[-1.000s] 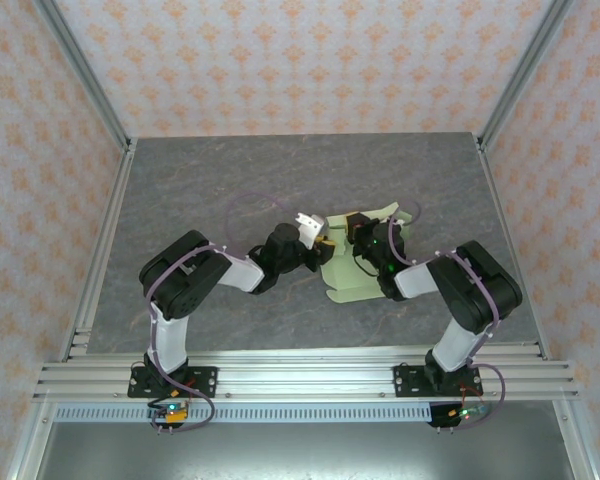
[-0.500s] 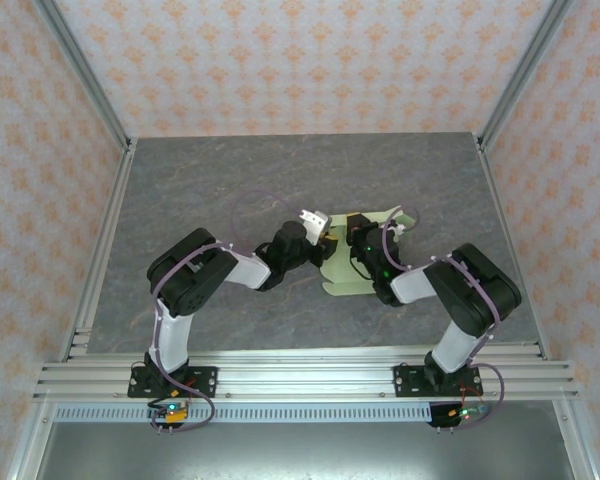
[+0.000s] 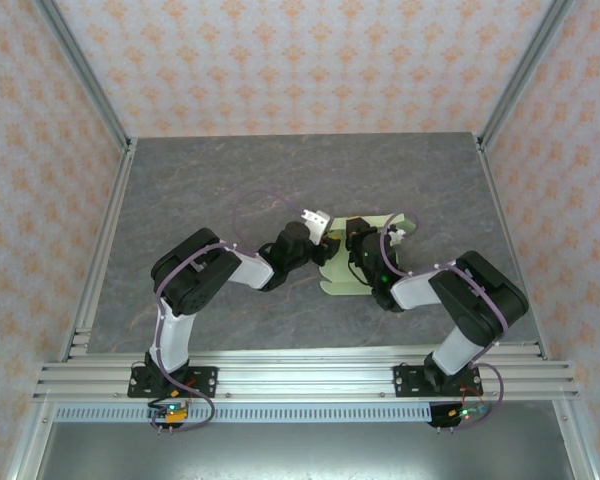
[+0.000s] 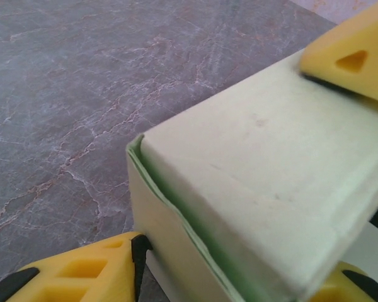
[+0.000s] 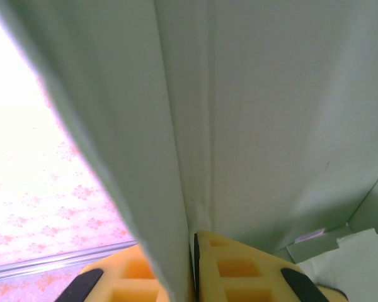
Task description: Fold the paper box
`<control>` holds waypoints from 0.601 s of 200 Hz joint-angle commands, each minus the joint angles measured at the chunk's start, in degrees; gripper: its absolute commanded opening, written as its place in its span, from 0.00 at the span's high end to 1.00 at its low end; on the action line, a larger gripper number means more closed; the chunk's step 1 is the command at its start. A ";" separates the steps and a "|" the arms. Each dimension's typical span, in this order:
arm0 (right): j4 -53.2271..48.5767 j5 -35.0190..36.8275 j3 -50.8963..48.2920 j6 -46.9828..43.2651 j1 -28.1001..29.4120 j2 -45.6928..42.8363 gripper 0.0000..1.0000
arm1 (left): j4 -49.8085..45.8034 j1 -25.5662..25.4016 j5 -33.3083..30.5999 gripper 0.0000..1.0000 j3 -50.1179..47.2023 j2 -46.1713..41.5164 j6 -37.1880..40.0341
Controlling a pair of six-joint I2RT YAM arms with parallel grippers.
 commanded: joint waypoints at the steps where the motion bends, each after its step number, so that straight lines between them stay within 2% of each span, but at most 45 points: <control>1: -1.42 1.94 -1.41 -1.72 0.98 -0.22 0.84 | 3.24 -0.65 -3.08 0.61 1.45 0.43 0.44; 23: 2.27 2.84 -2.07 -3.94 1.05 1.31 0.80 | 3.62 -0.75 -2.44 0.68 2.23 1.27 0.02; 90: 5.31 4.40 -1.94 -5.08 1.85 4.35 0.79 | 2.46 -0.74 -1.69 0.72 4.78 1.83 -1.82; 120: 5.04 3.48 -1.58 -5.48 2.02 4.11 0.75 | 1.85 -0.73 -2.21 0.82 4.94 1.44 -2.19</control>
